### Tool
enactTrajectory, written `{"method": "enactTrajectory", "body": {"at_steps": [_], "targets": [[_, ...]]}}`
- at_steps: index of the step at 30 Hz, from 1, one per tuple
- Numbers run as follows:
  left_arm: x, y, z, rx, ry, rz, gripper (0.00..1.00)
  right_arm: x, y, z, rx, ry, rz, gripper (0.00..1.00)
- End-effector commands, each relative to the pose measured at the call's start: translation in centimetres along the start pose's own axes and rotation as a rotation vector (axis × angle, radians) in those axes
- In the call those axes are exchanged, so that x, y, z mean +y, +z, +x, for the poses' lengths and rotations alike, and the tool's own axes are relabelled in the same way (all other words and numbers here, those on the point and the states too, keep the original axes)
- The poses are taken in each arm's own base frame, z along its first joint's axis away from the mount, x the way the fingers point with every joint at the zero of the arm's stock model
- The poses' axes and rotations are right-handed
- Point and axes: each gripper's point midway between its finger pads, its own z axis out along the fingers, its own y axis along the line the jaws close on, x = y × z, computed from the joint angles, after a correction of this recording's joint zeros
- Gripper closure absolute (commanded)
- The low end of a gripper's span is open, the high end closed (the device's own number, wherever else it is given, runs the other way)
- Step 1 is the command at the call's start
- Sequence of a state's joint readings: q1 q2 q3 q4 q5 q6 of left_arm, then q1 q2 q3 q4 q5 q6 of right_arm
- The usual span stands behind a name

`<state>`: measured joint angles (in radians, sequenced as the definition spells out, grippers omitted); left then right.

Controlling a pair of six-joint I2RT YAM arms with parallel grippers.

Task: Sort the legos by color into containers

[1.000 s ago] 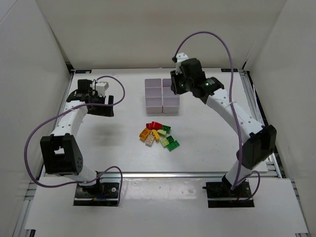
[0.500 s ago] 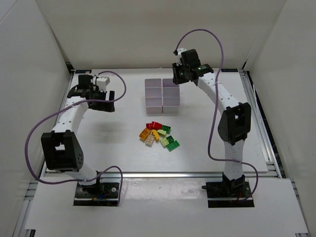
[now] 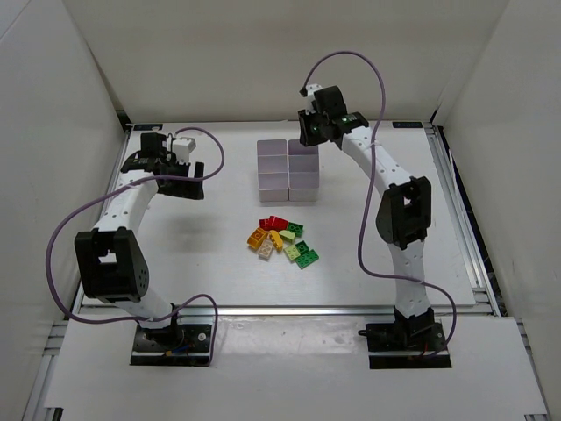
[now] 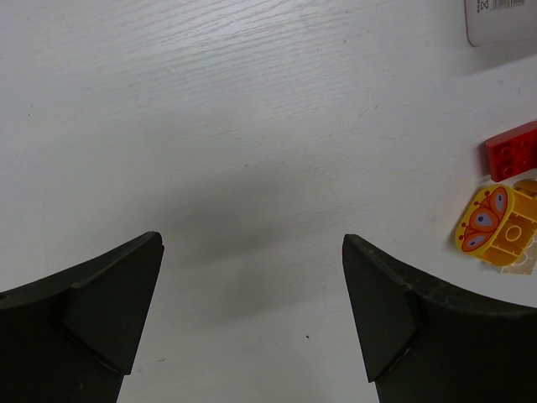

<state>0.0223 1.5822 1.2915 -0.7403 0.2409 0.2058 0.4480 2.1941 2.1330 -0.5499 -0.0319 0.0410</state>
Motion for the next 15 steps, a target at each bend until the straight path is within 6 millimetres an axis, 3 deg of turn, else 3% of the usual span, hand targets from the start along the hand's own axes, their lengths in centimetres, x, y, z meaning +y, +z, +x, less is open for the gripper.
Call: {"method": "enactTrajectory", "body": {"at_steps": [1,7,8,11,15], "targets": [[0.2,-0.9,-1.9,-0.05,0.026,-0.015,0.01,0.2,0.3,-2.5,-0.073,-0.036,-0.009,0.71],[0.2,-0.7,-1.8,-0.044,0.032,-0.013,0.0,0.5,1.0,-2.7,-0.079,-0.04,-0.023,0.48],[0.1,-0.6,-1.8,-0.041,0.032,-0.011,0.0,0.5,1.0,-2.7,-0.077,-0.04,-0.023,0.39],[0.3,-0.6,-1.9,-0.044,0.031,-0.014,0.01,0.6,0.9,-2.4,-0.073,-0.039,-0.027,0.27],[-0.6,-1.3,-2.4,-0.075,0.059,0.032,0.01,0.8,-0.8,-3.3,-0.092,-0.041,-0.024,0.19]]}}
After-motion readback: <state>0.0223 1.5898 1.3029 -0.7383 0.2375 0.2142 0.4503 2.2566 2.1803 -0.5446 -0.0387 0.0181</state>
